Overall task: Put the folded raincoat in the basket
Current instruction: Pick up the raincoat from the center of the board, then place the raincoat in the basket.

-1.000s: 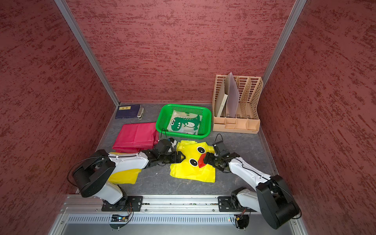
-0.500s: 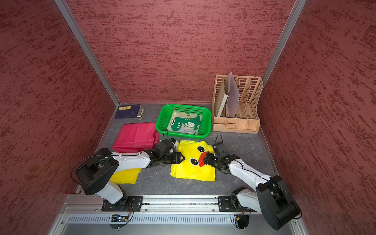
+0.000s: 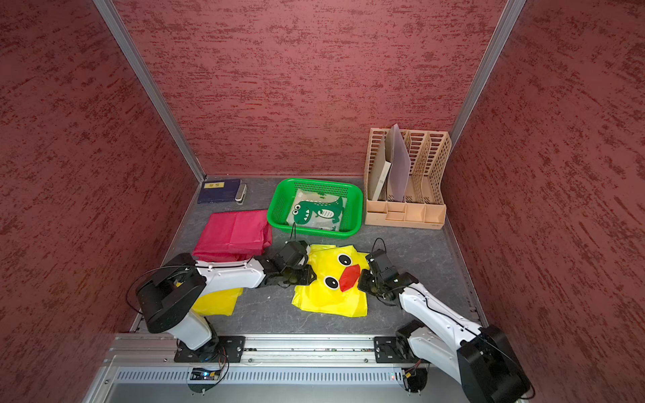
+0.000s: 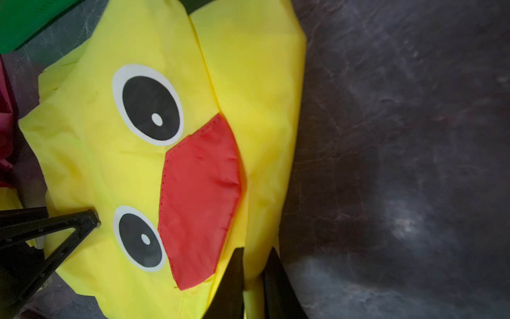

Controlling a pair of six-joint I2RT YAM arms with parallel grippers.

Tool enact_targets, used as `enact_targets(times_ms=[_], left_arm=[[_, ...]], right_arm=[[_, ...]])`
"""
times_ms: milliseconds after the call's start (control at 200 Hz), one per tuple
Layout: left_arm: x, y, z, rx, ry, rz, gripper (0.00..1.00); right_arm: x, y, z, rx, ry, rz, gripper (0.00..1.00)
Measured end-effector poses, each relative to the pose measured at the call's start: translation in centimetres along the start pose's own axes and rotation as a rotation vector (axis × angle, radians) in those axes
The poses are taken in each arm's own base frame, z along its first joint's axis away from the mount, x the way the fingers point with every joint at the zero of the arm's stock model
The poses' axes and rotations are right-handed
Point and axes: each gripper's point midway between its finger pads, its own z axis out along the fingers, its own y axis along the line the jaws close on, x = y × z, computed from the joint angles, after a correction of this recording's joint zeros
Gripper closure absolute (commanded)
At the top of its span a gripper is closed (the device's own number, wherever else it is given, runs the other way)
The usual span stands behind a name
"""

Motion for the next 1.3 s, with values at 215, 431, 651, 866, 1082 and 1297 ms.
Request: enact_targets(times_ms=[215,431,651,866,1082,1297], left_arm=[[-0.1,-1.9,-0.7,-0.021,0.000,0.044,1.00],[-0.3,-2.8,-0.9,-0.022,-0.008,0.057,1.00],[-0.3,-3.1,-1.6,-0.030,0.002,0.048,1.00],[-1.0,-4.1,-3.4,-0.003,-0.026,0.054,1.00],[-1.4,-5.1,-4.9,0.023,-0.044,0.060,1.00],[-2.0,-6.2,-6.2,0.048,-0.055,0.075,1.00]], right_arm=[[0.0,0.6,-0.5,-0.027,-0.014,-0.011,1.00],[0.2,0.8,-0.7,-0.032,-0.013,-0.021,1.00],[-0.4,1.9,-2.6,-0.056,-0.034,-0.036,1.00],[-1.0,2.9,-4.4,-0.092,-0.074,-0.046,1.00],[-0.8,2.8,-5.3,-0.091,-0.073,-0.046,1.00],[-1.5,3.9,-7.1,-0.116,-0.095,-0.052,1.00]])
